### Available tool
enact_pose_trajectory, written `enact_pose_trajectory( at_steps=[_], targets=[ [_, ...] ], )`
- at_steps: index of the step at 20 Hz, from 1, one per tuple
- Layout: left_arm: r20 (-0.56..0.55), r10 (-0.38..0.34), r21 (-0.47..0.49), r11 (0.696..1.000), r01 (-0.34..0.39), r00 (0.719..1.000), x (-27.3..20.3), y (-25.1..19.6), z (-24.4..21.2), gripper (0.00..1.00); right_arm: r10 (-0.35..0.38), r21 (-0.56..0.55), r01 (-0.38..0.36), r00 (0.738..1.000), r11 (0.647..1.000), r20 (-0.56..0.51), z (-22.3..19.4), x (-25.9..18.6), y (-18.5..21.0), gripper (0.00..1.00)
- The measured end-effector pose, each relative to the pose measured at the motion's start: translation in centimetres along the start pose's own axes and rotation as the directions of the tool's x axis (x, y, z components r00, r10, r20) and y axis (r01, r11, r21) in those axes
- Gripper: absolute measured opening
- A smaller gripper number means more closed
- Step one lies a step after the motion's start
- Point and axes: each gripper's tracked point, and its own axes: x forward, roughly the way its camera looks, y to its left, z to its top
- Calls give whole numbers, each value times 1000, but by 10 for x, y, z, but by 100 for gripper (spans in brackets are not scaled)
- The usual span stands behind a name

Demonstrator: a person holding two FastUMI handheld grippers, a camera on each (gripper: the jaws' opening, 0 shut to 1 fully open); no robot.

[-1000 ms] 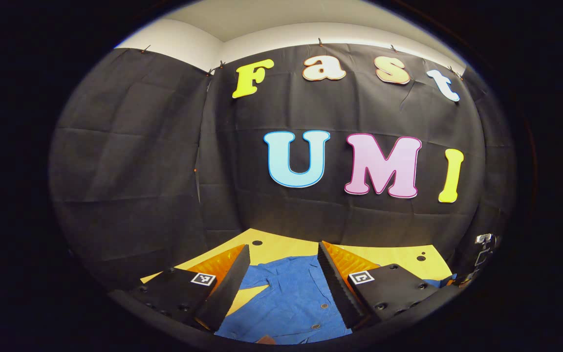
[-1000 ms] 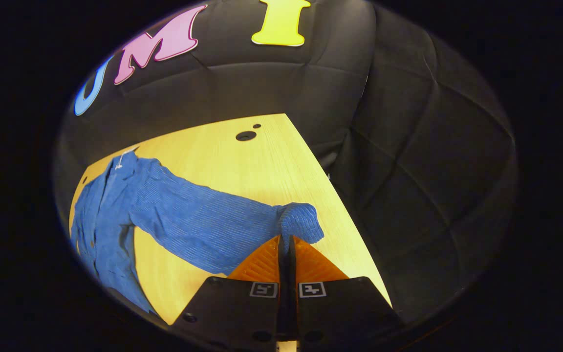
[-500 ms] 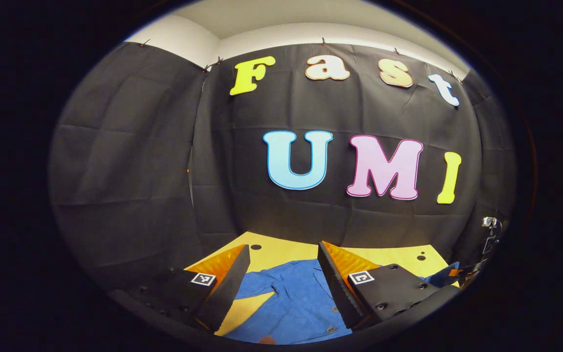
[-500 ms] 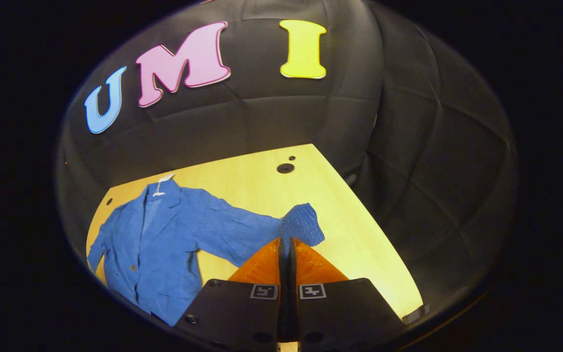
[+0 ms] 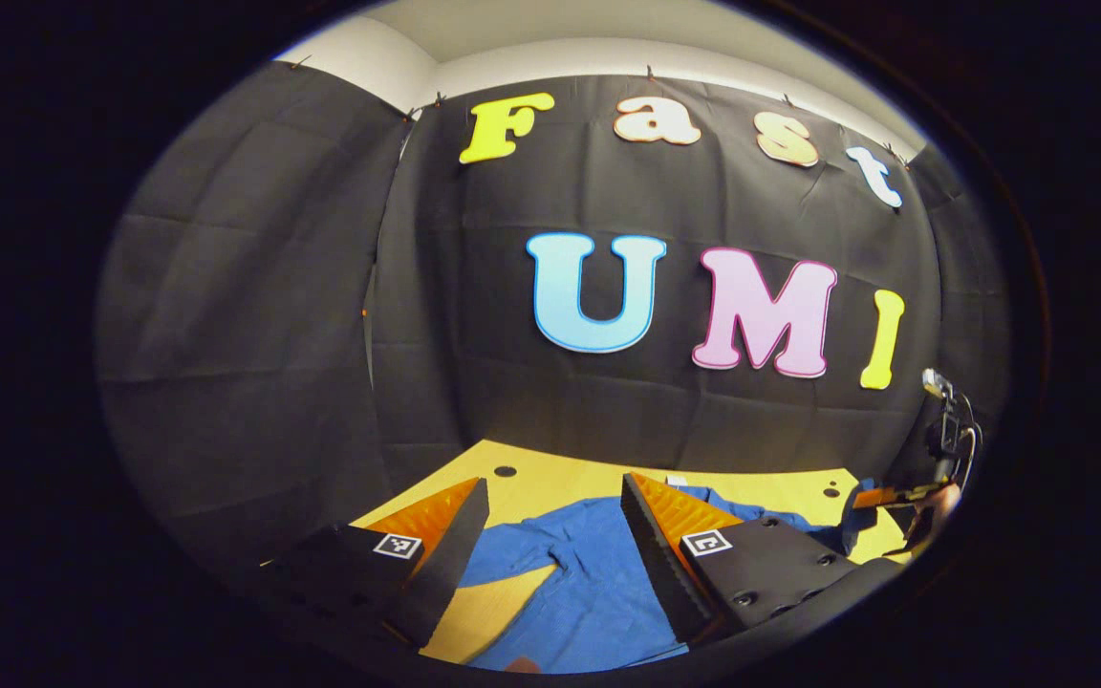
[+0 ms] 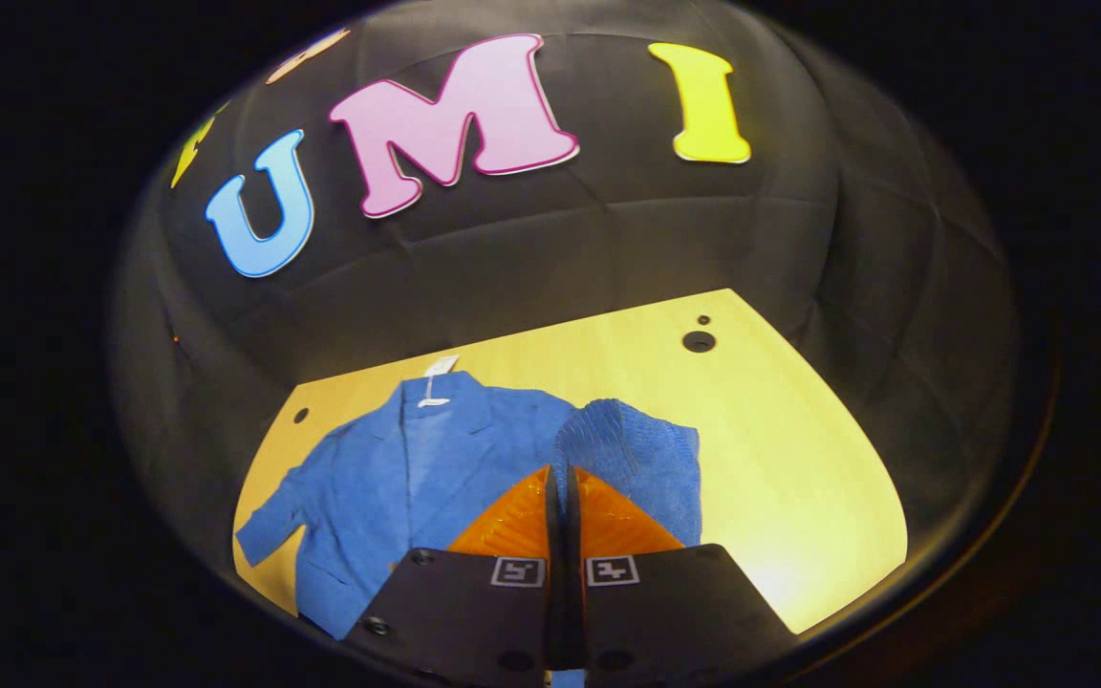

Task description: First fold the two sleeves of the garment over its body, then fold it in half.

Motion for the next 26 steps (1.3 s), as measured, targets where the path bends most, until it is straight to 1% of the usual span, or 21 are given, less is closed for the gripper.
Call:
enact_pose_trajectory(
  at_steps=[3, 4, 5, 9, 13, 15, 16, 18, 22, 24, 26],
  targets=[
    [-28, -4, 9, 1000, 4, 1000, 16, 16, -11, 82, 27, -8, -27, 1000, 1000, -3, 7, 8, 31, 2],
    [-34, -1, 2, 1000, 1, 999, 19, 22, -12, 81, 35, -15, -35, 999, 999, -10, 6, 11, 43, 0],
    [-41, 1, -10, 1000, -2, 999, 22, 27, -13, 82, 48, -22, -49, 999, 999, -19, 3, 15, 58, 2],
    [-63, 23, -67, 997, -27, 998, 34, 49, -17, 81, 124, -34, -126, 991, 991, -38, -14, 28, 133, 0],
    [-52, 61, -35, 997, -63, 997, 35, 68, -17, 81, 188, -55, -190, 981, 980, -39, -33, 32, 196, 2],
    [-48, 63, -25, 998, -64, 997, 34, 71, -17, 81, 212, -56, -211, 977, 976, 4, -34, 30, 218, 2],
    [-46, 66, -23, 997, -67, 997, 33, 73, -17, 81, 220, -74, -218, 975, 973, 18, -34, 31, 227, 1],
    [-55, 63, -30, 997, -65, 996, 33, 75, -20, 81, 227, -118, -228, 974, 966, -18, -49, 37, 238, 1],
    [-77, 79, -38, 996, -82, 994, 31, 80, -29, 81, 258, -162, -270, 961, 949, -96, -75, 59, 271, 1],
    [-84, 89, -31, 995, -92, 992, 29, 83, -32, 81, 291, -158, -308, 949, 938, -119, -84, 71, 293, 1],
    [-97, 107, -12, 994, -109, 990, 25, 90, -37, 81, 292, -119, -314, 941, 942, -171, -102, 89, 307, 1]
  ],
)
